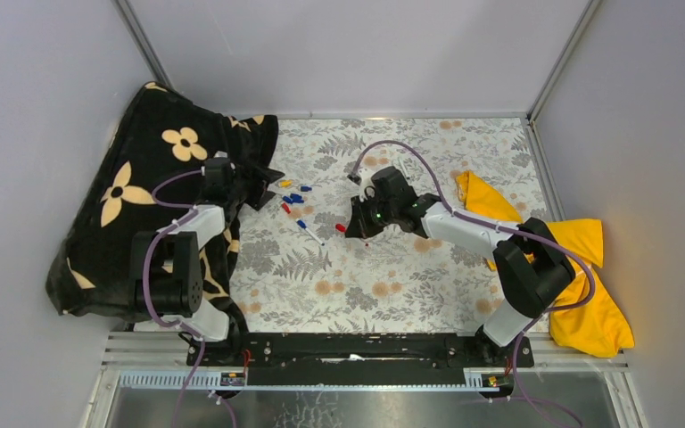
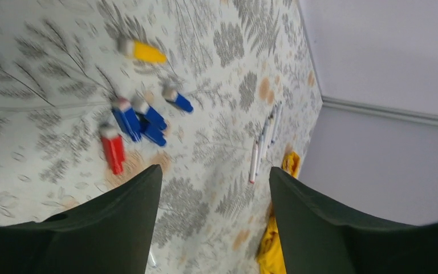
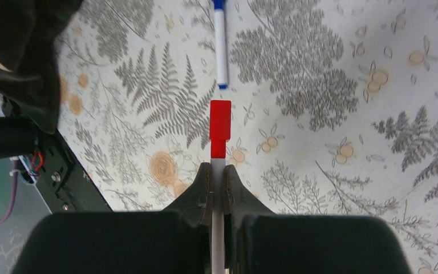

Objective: Open the pen caps

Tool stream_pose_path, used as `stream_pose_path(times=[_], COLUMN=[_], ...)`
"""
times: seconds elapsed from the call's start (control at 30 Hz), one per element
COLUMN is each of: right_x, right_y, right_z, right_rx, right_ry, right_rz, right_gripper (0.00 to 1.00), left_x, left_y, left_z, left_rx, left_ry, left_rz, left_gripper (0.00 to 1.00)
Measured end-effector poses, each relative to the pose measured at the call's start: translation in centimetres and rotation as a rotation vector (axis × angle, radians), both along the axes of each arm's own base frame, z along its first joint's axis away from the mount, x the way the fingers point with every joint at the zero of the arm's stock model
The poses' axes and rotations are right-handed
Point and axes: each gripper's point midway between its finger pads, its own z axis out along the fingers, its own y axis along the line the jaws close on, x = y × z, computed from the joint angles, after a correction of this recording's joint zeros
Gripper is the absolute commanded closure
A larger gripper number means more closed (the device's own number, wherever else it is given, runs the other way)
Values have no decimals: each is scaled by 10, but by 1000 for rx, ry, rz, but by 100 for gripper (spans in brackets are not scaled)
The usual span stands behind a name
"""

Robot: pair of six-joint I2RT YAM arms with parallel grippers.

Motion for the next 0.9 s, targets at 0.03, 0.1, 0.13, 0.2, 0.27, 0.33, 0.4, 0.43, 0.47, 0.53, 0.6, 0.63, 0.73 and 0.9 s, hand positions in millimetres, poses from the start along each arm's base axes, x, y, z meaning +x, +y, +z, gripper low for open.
stream_pose_path(times=[0.03,0.1,0.13,0.2,0.27,0.33,0.4,0.43,0.47,0.53,0.6,0.63,0.73,0.9], right_x=[3,9,13,20,26,31,34,36,37,39,41,41,44,48], right_y=[3,8,11,17,22,26,29,30,31,33,35,35,37,41], right_z=[6,17,23,35,43,48,48,47,46,44,44,44,47,52], right_rx=[10,29,40,62,79,90,94,95,98,102,108,111,123,137], right_ry=[-11,-32,-45,-69,-88,-99,-97,-96,-95,-95,-97,-100,-111,-125], right_rz=[-1,-1,-1,-3,-5,-6,-10,-11,-13,-16,-21,-21,-23,-26], right_gripper=[100,100,100,100,100,100,100,100,100,100,100,100,100,100], left_x=[-3,-8,-11,-16,-21,-28,-33,-35,-38,-42,-45,-46,-48,-54], left_y=[-8,-21,-28,-44,-57,-70,-81,-86,-90,-98,-105,-108,-116,-128], left_z=[-1,-1,-1,0,2,5,10,12,14,16,18,19,24,27], left_rx=[-10,-29,-35,-49,-60,-72,-90,-100,-113,-136,-154,-164,-184,-205], left_ry=[6,13,15,19,19,17,11,5,4,7,13,14,12,19], left_rz=[-22,-60,-78,-121,-151,-178,-195,-201,-206,-213,-219,-223,-232,-251], left_gripper=[19,17,17,17,19,22,24,25,25,26,26,27,28,32])
